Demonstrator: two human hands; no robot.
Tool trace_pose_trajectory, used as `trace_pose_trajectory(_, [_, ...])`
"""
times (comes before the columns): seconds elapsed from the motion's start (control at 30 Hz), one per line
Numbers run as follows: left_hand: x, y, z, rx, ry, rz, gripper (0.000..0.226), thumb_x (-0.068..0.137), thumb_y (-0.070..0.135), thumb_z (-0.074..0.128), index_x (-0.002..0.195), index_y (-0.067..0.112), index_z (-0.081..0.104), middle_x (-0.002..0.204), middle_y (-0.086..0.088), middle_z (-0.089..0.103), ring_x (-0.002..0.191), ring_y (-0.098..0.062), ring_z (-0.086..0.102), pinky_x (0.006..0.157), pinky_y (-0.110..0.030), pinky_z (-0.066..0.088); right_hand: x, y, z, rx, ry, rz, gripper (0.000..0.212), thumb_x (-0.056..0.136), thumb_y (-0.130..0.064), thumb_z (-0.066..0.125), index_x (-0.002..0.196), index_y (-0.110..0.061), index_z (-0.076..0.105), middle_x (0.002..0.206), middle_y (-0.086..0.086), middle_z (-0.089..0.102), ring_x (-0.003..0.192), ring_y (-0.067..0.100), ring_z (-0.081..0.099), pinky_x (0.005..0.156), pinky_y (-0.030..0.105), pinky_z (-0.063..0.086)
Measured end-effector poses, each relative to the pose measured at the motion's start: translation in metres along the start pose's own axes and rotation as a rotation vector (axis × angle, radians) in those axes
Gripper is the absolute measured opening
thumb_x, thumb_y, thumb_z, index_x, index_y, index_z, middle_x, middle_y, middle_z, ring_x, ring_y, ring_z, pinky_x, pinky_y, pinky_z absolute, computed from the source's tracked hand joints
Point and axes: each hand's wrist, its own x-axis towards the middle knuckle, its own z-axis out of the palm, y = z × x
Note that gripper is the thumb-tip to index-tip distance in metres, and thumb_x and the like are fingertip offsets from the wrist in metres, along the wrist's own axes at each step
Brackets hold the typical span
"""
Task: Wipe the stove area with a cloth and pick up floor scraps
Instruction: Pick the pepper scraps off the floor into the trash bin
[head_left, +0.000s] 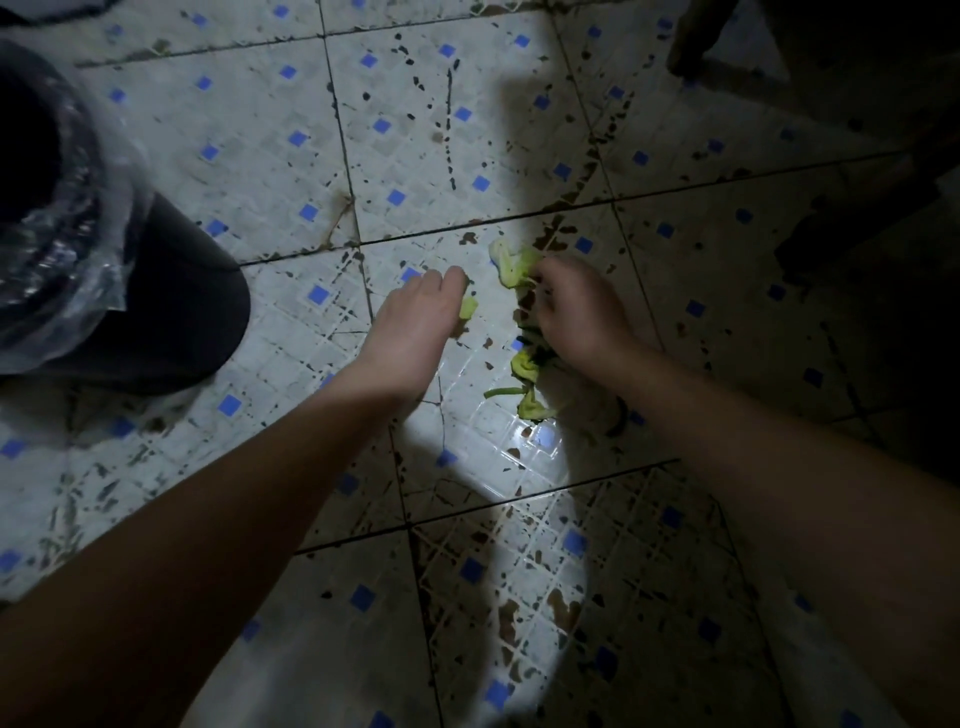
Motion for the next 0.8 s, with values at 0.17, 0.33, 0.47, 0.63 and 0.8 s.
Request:
trace_pose_trajectory(0.17, [-0.015, -0.016, 0.002, -0.050, 0.007, -0.060, 0.043, 0.079, -0.008, 0.056, 0.116, 0.010, 0.045, 0.108, -0.013, 0.056, 0.093, -0.029, 0.051, 0.075, -0.037, 0.041, 0.020, -0.009, 0.018, -0.031, -0.096, -0.025, 0.022, 0.086, -0.013, 0.061, 0.106, -0.017, 0.066, 0.122, 0.012, 0.055, 0.102, 0.027, 0.057, 0.089, 0.037, 0.049])
trace_pose_trajectory(0.33, [-0.022, -0.027, 0.002, -0.070, 0.009, -0.082, 0.037, 0.086, -0.002, 0.052, 0.119, 0.010, 0.045, 0.110, -0.014, 0.056, 0.098, -0.031, 0.051, 0.078, -0.038, 0.041, 0.021, -0.011, 0.030, -0.148, -0.100, -0.076, 0.017, 0.087, -0.016, 0.058, 0.103, -0.013, 0.063, 0.117, 0.009, 0.054, 0.100, 0.030, 0.055, 0.087, 0.036, 0.048])
trace_pose_trajectory(0.47, [-0.024, -0.027, 0.003, -0.062, -0.003, -0.102, 0.041, 0.087, -0.005, 0.051, 0.123, 0.012, 0.042, 0.115, -0.012, 0.055, 0.102, -0.029, 0.051, 0.084, -0.039, 0.044, 0.022, -0.009, 0.029, -0.099, -0.110, -0.082, 0.016, 0.088, -0.010, 0.055, 0.102, -0.009, 0.063, 0.115, 0.010, 0.056, 0.097, 0.027, 0.056, 0.084, 0.035, 0.050])
trace_pose_trajectory(0.63, [-0.025, -0.020, 0.001, -0.043, 0.004, -0.062, 0.047, 0.084, -0.011, 0.050, 0.124, 0.012, 0.041, 0.115, -0.012, 0.054, 0.102, -0.029, 0.051, 0.083, -0.037, 0.042, 0.022, -0.007, 0.026, -0.190, -0.224, -0.102, 0.032, 0.091, -0.016, 0.055, 0.122, -0.012, 0.059, 0.143, 0.016, 0.038, 0.122, 0.036, 0.047, 0.102, 0.040, 0.043])
trace_pose_trajectory(0.8, [-0.026, -0.017, -0.006, -0.029, 0.002, -0.054, 0.051, 0.080, -0.014, 0.051, 0.124, 0.010, 0.041, 0.114, -0.014, 0.054, 0.102, -0.030, 0.051, 0.083, -0.039, 0.044, 0.020, -0.008, 0.019, -0.094, -0.091, -0.029, 0.017, 0.091, -0.009, 0.051, 0.092, -0.004, 0.067, 0.114, 0.010, 0.055, 0.097, 0.026, 0.057, 0.076, 0.026, 0.044])
